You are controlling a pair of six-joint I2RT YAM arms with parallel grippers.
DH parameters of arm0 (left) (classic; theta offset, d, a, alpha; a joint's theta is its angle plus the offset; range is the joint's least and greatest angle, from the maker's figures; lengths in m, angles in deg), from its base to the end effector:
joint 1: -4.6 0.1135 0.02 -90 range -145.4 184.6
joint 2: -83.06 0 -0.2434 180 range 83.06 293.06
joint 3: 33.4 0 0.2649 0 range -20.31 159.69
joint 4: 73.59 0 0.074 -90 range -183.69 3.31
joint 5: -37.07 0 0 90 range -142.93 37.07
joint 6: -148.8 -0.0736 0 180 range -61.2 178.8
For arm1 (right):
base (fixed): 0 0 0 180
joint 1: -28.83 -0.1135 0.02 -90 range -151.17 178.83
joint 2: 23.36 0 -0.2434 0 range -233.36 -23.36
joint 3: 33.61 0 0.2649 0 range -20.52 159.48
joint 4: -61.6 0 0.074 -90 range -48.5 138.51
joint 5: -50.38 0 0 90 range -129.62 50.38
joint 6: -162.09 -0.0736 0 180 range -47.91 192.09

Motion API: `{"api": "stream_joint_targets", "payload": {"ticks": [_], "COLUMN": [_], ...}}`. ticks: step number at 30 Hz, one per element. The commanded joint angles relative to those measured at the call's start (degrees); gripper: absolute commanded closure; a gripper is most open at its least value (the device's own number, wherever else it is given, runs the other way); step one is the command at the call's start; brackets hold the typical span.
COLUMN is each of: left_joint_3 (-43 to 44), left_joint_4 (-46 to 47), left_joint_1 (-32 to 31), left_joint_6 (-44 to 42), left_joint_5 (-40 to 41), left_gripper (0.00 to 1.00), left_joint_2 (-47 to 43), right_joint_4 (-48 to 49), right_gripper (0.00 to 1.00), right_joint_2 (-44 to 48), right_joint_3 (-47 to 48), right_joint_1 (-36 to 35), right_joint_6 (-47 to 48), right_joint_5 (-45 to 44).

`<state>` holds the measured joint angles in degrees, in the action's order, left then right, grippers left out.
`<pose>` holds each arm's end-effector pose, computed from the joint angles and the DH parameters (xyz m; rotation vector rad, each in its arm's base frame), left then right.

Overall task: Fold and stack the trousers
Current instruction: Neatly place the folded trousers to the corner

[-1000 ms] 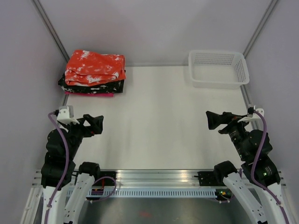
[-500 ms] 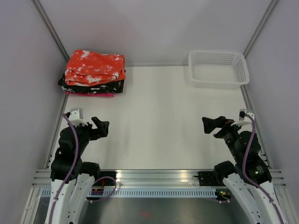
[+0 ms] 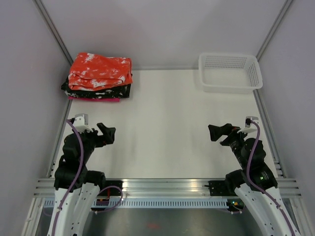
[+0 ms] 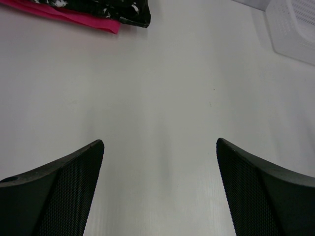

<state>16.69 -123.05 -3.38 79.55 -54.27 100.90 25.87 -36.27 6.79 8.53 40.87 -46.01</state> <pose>0.1516 -0.0230 0.2858 -0.1937 1.8774 -0.3665 0.1561 0.0490 0.2691 0.2500 1.7292 0.5688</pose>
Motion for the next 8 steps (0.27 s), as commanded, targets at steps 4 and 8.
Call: {"api": "stream_joint_targets", "payload": {"ticks": [4,8], "left_joint_3": [-0.96,-1.13], "left_joint_4": [2.96,2.96], "left_joint_1": [-0.01,-0.01], "left_joint_6": [0.08,-0.1], "left_joint_5": [-0.59,-0.77], "left_gripper": [0.0,0.0], "left_joint_2": [0.35,0.35], "right_joint_4": [1.8,1.71], "right_gripper": [0.02,0.02], "right_joint_2": [-0.98,-0.98], "right_joint_3": [2.84,2.66], "right_joint_1": [-0.01,-0.1], "right_joint_6": [1.43,1.78], "right_joint_5": [-0.64,-0.55]}}
